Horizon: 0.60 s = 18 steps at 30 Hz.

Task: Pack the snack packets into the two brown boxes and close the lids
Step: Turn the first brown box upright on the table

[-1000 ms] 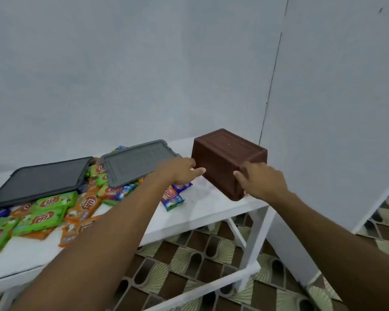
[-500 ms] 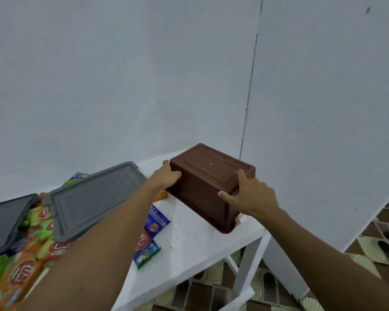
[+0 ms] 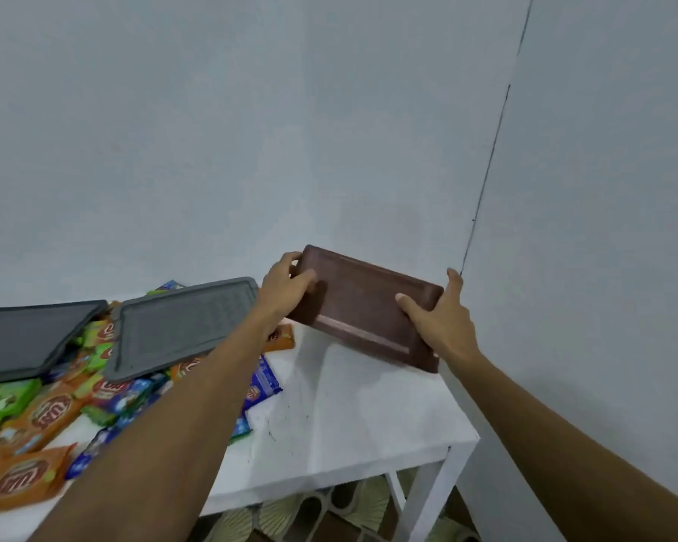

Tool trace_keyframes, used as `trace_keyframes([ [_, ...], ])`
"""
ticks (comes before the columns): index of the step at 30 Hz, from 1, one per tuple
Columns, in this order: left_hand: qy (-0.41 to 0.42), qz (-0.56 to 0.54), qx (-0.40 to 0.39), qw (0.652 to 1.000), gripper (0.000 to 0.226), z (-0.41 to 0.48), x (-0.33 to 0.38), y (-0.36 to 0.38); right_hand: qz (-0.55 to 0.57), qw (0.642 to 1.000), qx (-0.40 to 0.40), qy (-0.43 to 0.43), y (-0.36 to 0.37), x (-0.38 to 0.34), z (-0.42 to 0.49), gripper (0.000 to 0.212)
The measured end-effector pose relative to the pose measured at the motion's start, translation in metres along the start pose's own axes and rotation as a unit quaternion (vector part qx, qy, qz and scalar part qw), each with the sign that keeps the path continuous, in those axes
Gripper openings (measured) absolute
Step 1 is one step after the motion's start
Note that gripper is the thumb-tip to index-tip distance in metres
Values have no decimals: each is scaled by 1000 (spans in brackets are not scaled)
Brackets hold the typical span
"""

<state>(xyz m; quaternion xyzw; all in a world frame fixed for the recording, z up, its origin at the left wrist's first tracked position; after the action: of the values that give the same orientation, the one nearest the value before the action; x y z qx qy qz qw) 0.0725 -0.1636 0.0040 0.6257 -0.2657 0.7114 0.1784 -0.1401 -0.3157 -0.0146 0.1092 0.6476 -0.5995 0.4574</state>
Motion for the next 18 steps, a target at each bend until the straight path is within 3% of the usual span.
trace_keyframes([
  [4, 56, -19, 68, 996, 48, -17, 14, -22, 90, 996, 7, -28, -10, -9, 16, 90],
  [9, 119, -76, 74, 987, 34, -37, 21, -49, 176, 979, -25, -102, -20, -20, 31, 72],
  [15, 207, 111, 153, 960, 44, -44, 27, -40, 158, 964, 52, -208, -21, -31, 35, 52],
  [18, 207, 121, 216, 946, 52, -46, 30, -34, 77, 963, 112, -233, -23, -35, 43, 45],
])
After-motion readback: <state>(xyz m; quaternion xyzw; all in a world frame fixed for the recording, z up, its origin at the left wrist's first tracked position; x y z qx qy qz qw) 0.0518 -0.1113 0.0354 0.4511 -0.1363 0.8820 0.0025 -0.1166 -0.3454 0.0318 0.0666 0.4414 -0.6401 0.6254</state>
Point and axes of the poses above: each hand's wrist, its own z-axis towards the middle knuckle, its own y-axis out of the palm, x = y × z, the point moved 3 cm from there along z, towards the middle knuckle, and after that the axes turned 11 degrees about -z, right-handed, at the moved point
